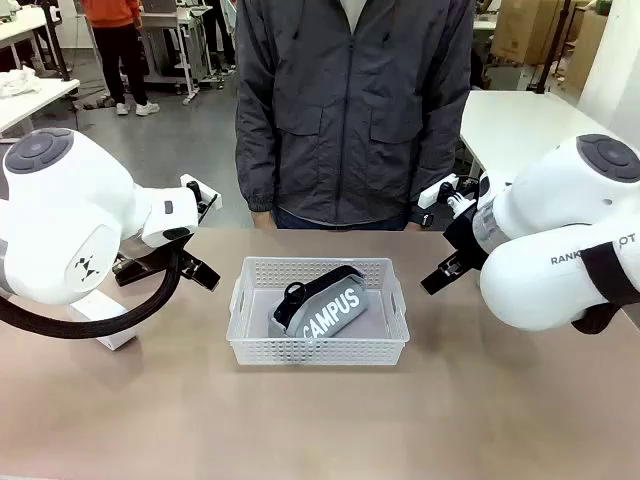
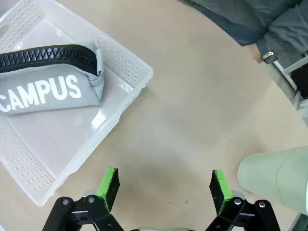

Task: Efficiently arrange items inside the basket to fit them all.
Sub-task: Pick up the Digital clock and place it inside the Organizing basket.

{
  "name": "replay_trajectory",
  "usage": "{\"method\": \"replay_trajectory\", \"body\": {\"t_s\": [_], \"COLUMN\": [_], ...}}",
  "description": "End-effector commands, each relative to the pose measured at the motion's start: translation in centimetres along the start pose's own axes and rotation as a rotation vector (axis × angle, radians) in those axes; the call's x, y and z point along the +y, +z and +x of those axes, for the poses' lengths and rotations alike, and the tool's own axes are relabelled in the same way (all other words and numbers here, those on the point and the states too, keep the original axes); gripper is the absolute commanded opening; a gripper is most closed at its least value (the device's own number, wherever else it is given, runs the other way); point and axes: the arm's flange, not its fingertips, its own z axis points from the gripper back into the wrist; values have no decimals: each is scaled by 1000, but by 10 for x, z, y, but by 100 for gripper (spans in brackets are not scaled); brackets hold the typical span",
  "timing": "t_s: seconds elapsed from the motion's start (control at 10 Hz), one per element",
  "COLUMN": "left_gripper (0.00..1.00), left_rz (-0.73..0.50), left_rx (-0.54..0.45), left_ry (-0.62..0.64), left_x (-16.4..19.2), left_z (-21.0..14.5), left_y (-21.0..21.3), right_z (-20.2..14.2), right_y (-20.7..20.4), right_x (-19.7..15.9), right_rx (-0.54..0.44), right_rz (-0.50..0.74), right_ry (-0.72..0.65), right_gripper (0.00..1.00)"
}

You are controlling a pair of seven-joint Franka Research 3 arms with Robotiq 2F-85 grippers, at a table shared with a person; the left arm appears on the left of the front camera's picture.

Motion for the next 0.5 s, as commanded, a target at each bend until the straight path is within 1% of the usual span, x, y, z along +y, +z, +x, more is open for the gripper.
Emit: {"method": "replay_trajectory", "body": {"t_s": [0.0,0.4], "left_gripper": [100,100], "left_rz": [0,0], "left_rx": [0,0], "left_ry": [0,0], "left_x": [0,0], "left_z": [0,0], "left_y": [0,0], "right_z": [0,0], "right_y": [0,0], "right_x": [0,0], "right_rx": [0,0], "right_rz": [0,0], "right_ry": [0,0], "right_gripper": [100,100]}}
